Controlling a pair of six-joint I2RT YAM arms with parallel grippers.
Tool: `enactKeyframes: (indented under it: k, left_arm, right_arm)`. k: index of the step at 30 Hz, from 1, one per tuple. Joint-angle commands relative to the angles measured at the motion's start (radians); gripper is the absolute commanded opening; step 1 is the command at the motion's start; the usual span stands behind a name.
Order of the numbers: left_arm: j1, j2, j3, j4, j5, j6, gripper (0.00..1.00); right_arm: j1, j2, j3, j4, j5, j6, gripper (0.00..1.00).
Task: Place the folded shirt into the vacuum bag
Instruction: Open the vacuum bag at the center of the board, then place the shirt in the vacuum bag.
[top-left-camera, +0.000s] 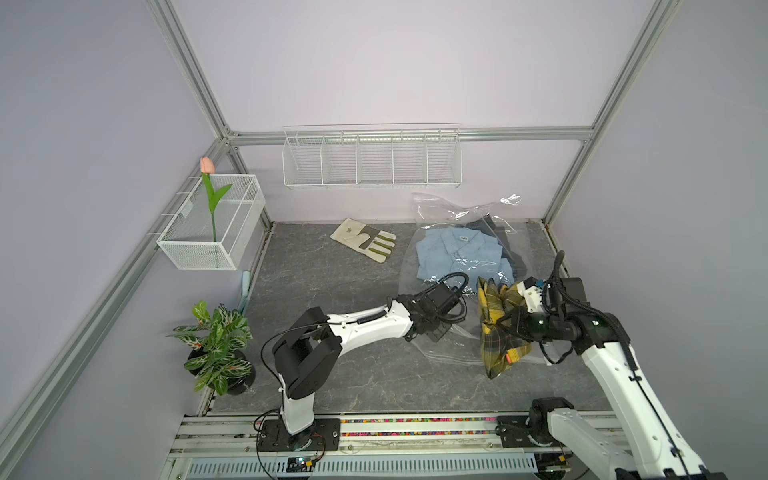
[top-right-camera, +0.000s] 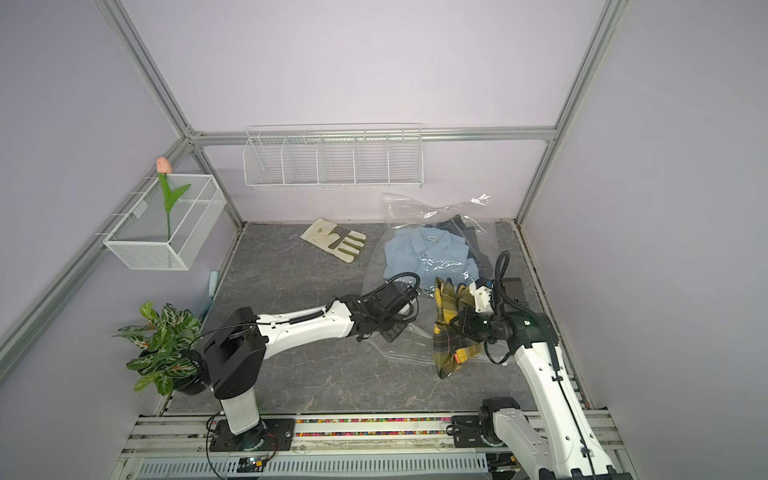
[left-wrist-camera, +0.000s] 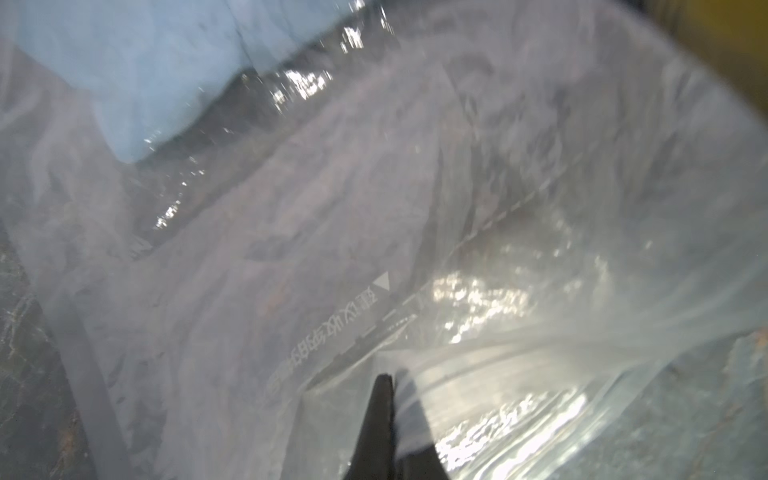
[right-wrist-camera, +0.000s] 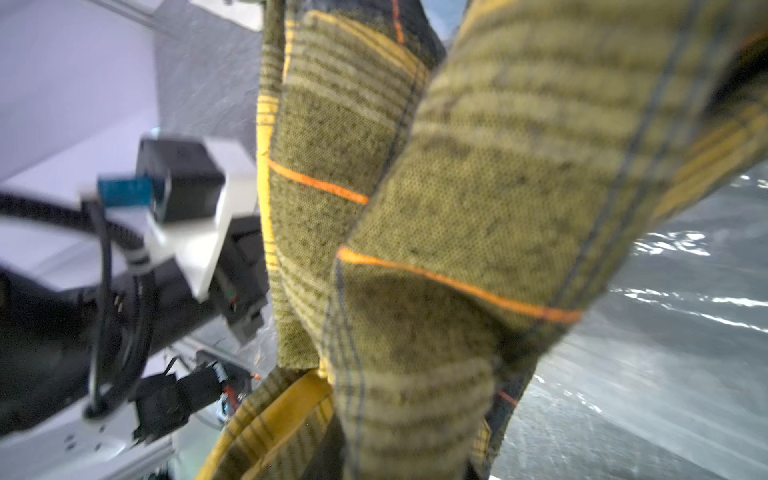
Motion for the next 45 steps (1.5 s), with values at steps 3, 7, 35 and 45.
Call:
enactKeyframes:
  k: [3, 7, 35, 45]
  left_arm:
    - [0.099, -0.004, 0.116, 0.003, 0.195, -0.160, 0.00]
    - [0.154, 0.017, 0.198, 0.000, 0.274, -0.227, 0.00]
    - [0.073, -0.149, 0.191, 0.014, 0.362, -0.173, 0.00]
    - [0.105, -0.156, 0.193, -0.042, 0.226, -0.144, 0.00]
  right_arm:
    - [0.236, -0.033, 0.092, 0.016, -0.161, -0.041, 0.07]
    - [0.418, -0.017, 0.095, 0.044, -0.147, -0.069, 0.07]
    - [0.304, 0.117, -0.043, 0.114, 0.071, 0.069, 0.07]
    - [0.158, 0.043, -0.049, 0.076, -0.086, 0.005, 0.07]
